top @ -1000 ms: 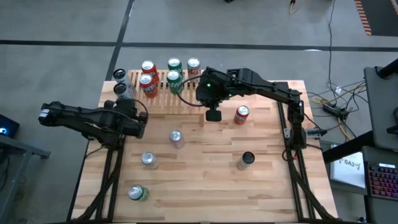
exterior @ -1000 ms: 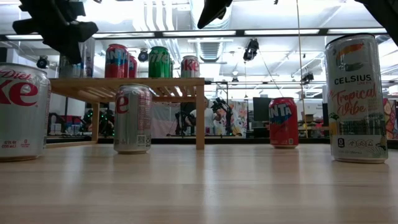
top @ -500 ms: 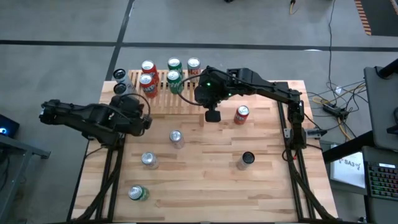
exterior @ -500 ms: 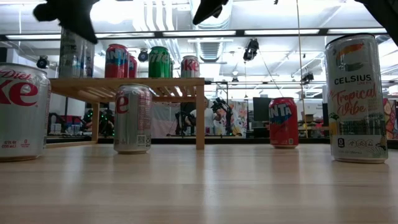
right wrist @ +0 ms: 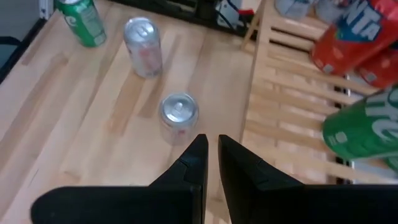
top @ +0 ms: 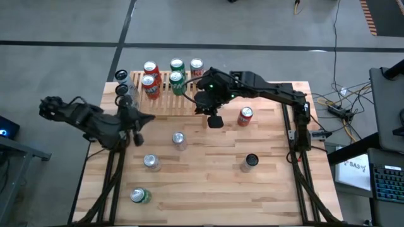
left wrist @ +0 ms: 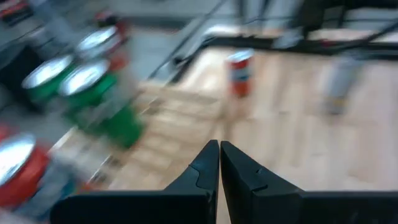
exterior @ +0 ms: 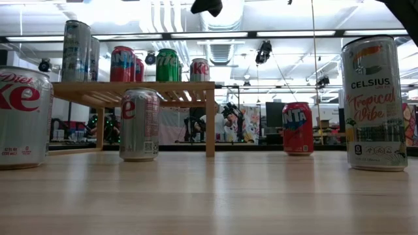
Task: Place canned beverage on shelf
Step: Put the top white/blue soda can on the shelf aligned with the other white/blue soda can
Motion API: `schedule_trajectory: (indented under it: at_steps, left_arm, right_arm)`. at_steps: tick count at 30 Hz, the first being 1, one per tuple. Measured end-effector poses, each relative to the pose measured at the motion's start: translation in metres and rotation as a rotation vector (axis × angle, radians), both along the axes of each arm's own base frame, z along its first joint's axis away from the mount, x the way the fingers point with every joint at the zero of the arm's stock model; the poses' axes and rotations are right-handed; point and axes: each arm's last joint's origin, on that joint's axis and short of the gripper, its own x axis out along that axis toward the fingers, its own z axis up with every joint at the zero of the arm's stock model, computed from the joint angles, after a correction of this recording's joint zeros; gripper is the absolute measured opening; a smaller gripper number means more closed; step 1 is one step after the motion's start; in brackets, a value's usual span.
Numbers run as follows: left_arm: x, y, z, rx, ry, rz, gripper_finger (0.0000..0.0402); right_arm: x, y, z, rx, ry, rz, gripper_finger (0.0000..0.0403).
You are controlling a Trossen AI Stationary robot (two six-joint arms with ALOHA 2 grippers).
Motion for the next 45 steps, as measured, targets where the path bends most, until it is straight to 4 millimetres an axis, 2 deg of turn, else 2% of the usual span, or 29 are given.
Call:
schedule_trajectory:
  at_steps: [3, 6, 10, 16, 20, 23, 30, 40, 45]
  left_arm:
    - [-0.002, -0.004, 0.003, 0.04, -0.051, -0.175, 0.0]
    - [-0.004, -0.005, -0.001, 0.066, -0.089, -0.255, 0.0]
    - [-0.015, 0.0, -0.017, 0.026, -0.051, -0.232, 0.0]
    - [-0.047, 0.011, -0.036, -0.219, 0.082, -0.144, 0.0]
    - [-0.065, 0.018, -0.042, -0.28, 0.136, -0.12, 0.0]
    - [-0.071, 0.021, -0.041, -0.283, 0.112, -0.116, 0.0]
    - [-0.078, 0.027, -0.04, -0.273, 0.037, 0.033, 0.0]
    - [-0.076, 0.025, -0.045, -0.441, 0.04, 0.124, 0.0]
    - [-0.067, 0.021, -0.03, -0.505, -0.04, 0.103, 0.0]
  right_arm:
    - [0.001, 0.004, -0.003, -0.002, -0.026, 0.016, 0.0027]
    - [0.002, 0.007, -0.011, -0.006, -0.043, 0.025, 0.0027]
    - [-0.002, 0.015, -0.024, 0.008, -0.123, 0.068, 0.0027]
    - [-0.02, 0.021, -0.052, -0.046, -0.25, 0.011, 0.0026]
    - [-0.031, 0.021, -0.067, -0.063, -0.339, -0.062, 0.0026]
    - [-0.033, 0.021, -0.079, -0.079, -0.396, -0.081, 0.0026]
    - [-0.032, 0.019, -0.096, -0.107, -0.445, -0.136, 0.0027]
    - [-0.032, 0.018, -0.105, -0.107, -0.43, -0.156, 0.0027]
    - [-0.032, 0.018, -0.108, -0.111, -0.447, -0.153, 0.0027]
